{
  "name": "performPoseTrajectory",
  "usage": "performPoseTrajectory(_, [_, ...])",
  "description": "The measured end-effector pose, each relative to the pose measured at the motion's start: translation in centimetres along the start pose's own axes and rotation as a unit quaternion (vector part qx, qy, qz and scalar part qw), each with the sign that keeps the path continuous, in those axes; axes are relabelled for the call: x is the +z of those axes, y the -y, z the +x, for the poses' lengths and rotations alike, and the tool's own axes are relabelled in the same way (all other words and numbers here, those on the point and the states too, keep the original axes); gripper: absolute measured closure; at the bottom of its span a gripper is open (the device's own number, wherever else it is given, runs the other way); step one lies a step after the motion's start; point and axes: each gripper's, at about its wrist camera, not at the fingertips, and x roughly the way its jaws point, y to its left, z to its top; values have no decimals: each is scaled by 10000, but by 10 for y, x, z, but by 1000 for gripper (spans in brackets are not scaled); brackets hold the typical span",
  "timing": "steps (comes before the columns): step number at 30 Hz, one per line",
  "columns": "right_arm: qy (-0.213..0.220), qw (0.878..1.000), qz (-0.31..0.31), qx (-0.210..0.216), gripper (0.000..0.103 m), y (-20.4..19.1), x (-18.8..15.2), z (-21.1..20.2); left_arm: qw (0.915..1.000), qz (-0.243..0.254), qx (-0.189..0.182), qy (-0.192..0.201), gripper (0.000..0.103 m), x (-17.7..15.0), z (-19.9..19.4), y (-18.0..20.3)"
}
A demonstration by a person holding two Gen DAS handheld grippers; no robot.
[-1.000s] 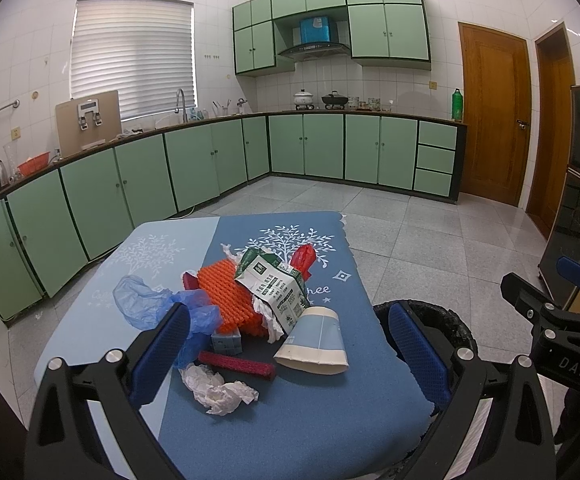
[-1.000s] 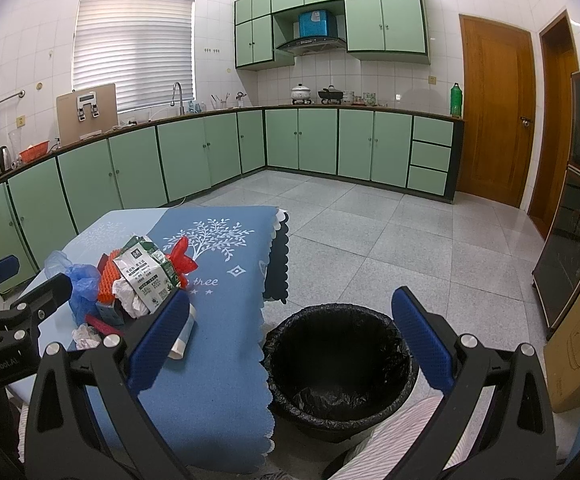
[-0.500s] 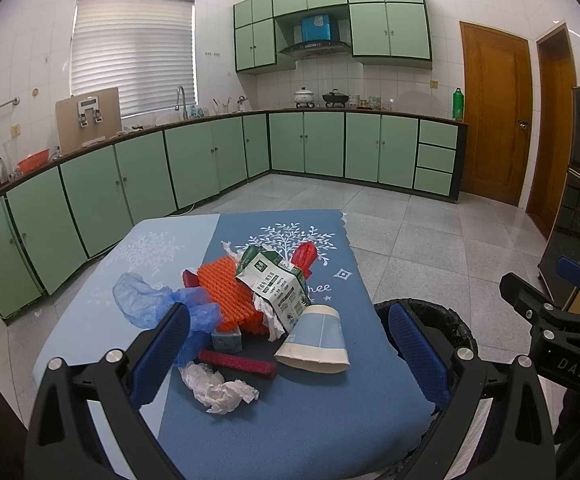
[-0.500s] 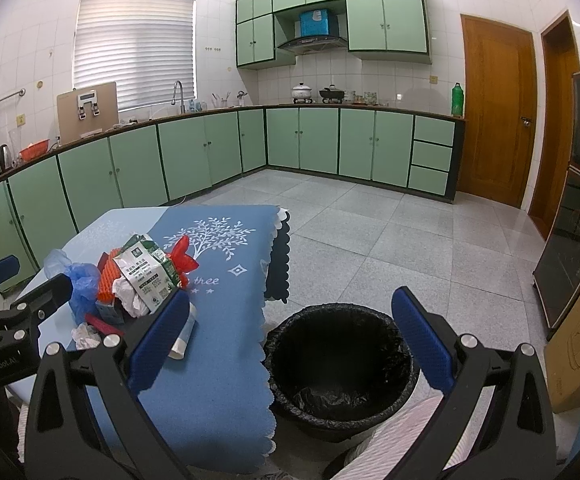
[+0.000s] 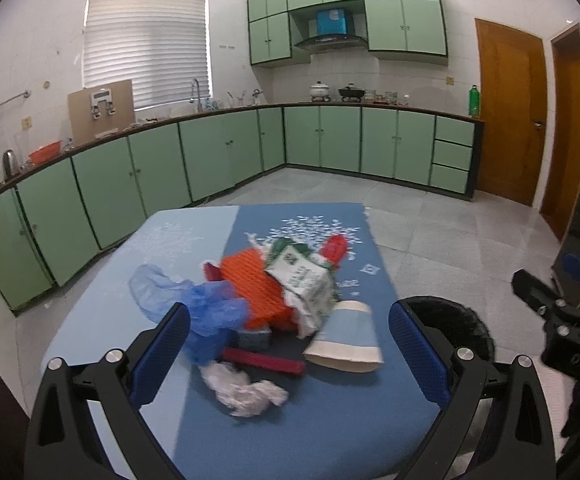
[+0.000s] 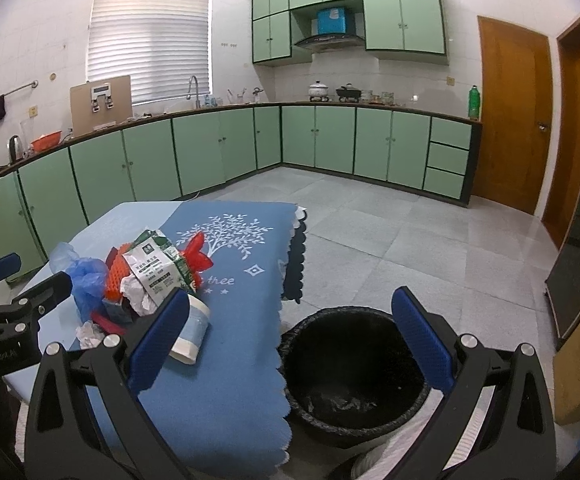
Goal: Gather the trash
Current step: 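Reach the left tool to the blue plastic bag and close on it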
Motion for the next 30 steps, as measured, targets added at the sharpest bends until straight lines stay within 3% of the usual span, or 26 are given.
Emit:
performPoseTrajectory(11, [-330, 9988, -74, 366, 5, -25, 4, 50, 9965, -373, 698, -277, 6, -7, 33, -73])
performPoseTrajectory(22, [-418, 9965, -294, 655, 6, -59, 11, 84, 9943, -511, 704, -613, 6, -20, 61, -96])
performPoseTrajectory(30, [-579, 9946, -422, 748, 16, -73, 10, 106, 9937, -524, 696, -707, 6, -19, 95, -100])
